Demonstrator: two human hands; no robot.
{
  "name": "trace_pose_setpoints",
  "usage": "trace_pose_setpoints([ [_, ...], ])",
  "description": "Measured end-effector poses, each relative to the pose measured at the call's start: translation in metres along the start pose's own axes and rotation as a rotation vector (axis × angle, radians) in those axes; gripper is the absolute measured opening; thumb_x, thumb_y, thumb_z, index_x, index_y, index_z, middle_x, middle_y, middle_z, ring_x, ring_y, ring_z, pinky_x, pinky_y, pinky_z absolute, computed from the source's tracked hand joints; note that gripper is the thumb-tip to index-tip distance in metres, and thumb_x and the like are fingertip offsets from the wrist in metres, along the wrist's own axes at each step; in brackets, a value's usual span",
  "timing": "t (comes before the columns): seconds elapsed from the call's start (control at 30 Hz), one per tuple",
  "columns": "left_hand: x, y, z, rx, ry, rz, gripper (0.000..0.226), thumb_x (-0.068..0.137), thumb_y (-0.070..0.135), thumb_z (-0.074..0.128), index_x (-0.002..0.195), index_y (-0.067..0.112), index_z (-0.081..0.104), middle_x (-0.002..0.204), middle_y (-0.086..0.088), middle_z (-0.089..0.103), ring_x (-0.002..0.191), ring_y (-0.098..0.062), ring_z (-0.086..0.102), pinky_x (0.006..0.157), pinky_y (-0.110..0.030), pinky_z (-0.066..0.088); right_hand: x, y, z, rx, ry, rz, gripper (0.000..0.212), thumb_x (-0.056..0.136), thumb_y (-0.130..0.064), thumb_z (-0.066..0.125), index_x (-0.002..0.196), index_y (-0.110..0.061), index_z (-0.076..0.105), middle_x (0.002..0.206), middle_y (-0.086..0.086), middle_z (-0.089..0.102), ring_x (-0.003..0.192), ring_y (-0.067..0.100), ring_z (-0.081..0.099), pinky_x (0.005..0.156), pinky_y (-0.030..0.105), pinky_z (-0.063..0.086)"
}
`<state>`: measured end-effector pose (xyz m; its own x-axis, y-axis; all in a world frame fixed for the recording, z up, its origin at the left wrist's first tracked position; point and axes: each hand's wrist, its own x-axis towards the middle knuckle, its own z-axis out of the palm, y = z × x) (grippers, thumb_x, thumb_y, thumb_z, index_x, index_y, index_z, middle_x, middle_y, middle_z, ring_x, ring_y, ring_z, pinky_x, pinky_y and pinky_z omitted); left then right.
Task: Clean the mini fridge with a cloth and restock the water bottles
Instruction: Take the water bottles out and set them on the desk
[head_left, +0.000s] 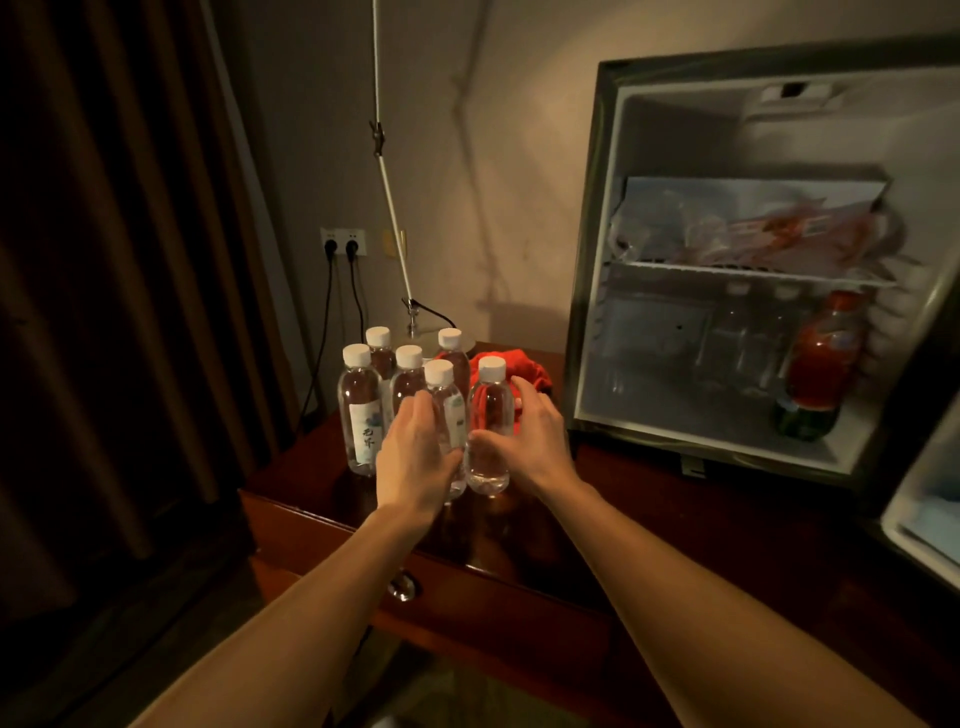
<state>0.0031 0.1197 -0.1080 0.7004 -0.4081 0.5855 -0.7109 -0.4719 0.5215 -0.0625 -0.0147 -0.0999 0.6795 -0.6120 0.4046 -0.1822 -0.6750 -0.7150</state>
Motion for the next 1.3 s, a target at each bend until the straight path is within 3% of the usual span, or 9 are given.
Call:
trace_pose_setpoints([
  [0.13,-0.008,0.020,0.004,-0.008,-0.044,0.025,0.029,0.080,0.030,0.076,0.091,0.019,0.052,0.085,0.003,0.060,0.078,-0.020,0.060,0.066,-0.037,0.052,-0.012,0.012,-0.027,-0.064,0.035,0.026,0.076,0.071,-0.040,0.081,0.136,-0.018,0.047,0.127,0.007,0.057,0.117,0.023,0.055,0.097,0.033,0.046],
  [0.3,-0.013,0.067,0.024,-0.048,-0.136,0.104,0.021,0.082,0.031,0.069,0.087,0.016,0.055,0.090,-0.005,0.065,0.087,-0.027,0.062,0.072,-0.040,0.048,-0.017,0.033,-0.083,-0.178,0.099,0.100,0.072,0.074,-0.032,0.079,0.135,-0.013,0.047,0.128,0.013,0.058,0.120,0.028,0.054,0.099,0.036,0.044],
  [0.67,0.025,0.183,0.123,-0.144,-0.373,0.219,0.048,0.082,0.034,0.068,0.126,0.019,0.055,0.126,-0.004,0.062,0.118,-0.027,0.057,0.092,-0.038,0.048,0.019,0.097,-0.205,-0.314,0.283,0.323,0.067,0.086,-0.033,0.069,0.142,-0.012,0.040,0.137,0.012,0.052,0.125,0.030,0.049,0.095,0.038,0.044],
  [0.87,0.078,0.216,0.182,-0.184,-0.451,0.216,0.047,0.078,0.036,0.069,0.121,0.022,0.057,0.114,-0.009,0.067,0.106,-0.034,0.063,0.075,-0.038,0.049,0.079,0.127,-0.212,-0.242,0.340,0.372,0.054,0.081,-0.031,0.067,0.130,-0.014,0.051,0.123,0.013,0.062,0.113,0.032,0.059,0.090,0.037,0.051],
  [0.93,0.099,0.222,0.203,-0.237,-0.476,0.195,0.052,0.076,0.038,0.068,0.125,0.024,0.057,0.111,-0.012,0.068,0.102,-0.037,0.064,0.074,-0.040,0.052,0.102,0.137,-0.212,-0.251,0.334,0.375,0.065,0.085,-0.031,0.063,0.142,-0.009,0.039,0.139,0.017,0.051,0.126,0.031,0.050,0.102,0.037,0.044],
  [1.0,0.120,0.227,0.226,-0.241,-0.491,0.220,0.060,0.074,0.044,0.063,0.130,0.024,0.052,0.115,-0.011,0.067,0.101,-0.036,0.064,0.075,-0.041,0.054,0.122,0.145,-0.214,-0.263,0.303,0.375,0.079,0.092,-0.027,0.057,0.153,-0.002,0.013,0.158,0.020,0.019,0.145,0.030,0.021,0.117,0.034,0.021],
  [1.07,0.138,0.235,0.248,-0.222,-0.483,0.240,0.060,0.082,0.039,0.061,0.136,0.015,0.047,0.125,-0.015,0.062,0.107,-0.039,0.061,0.080,-0.041,0.049,0.140,0.157,-0.215,-0.338,0.318,0.339,0.081,0.096,-0.024,0.052,0.151,0.004,0.000,0.159,0.024,0.001,0.148,0.034,0.002,0.120,0.037,0.005],
  [1.17,0.157,0.245,0.273,-0.397,-0.475,0.178,0.054,0.088,0.031,0.056,0.132,0.000,0.049,0.125,-0.023,0.061,0.114,-0.043,0.058,0.092,-0.043,0.048,0.163,0.173,-0.211,-0.418,0.387,0.312,0.074,0.100,-0.025,0.041,0.148,0.010,-0.004,0.156,0.032,-0.004,0.145,0.043,-0.004,0.119,0.046,0.000],
  [1.3,0.171,0.257,0.295,-0.618,-0.500,0.068,0.035,0.099,0.017,0.051,0.131,0.004,0.056,0.131,-0.015,0.059,0.121,-0.030,0.056,0.101,-0.034,0.046,0.185,0.188,-0.202,-0.480,0.456,0.356,0.080,0.102,-0.042,0.033,0.147,0.012,-0.005,0.154,0.036,-0.008,0.144,0.047,-0.010,0.117,0.048,-0.008],
])
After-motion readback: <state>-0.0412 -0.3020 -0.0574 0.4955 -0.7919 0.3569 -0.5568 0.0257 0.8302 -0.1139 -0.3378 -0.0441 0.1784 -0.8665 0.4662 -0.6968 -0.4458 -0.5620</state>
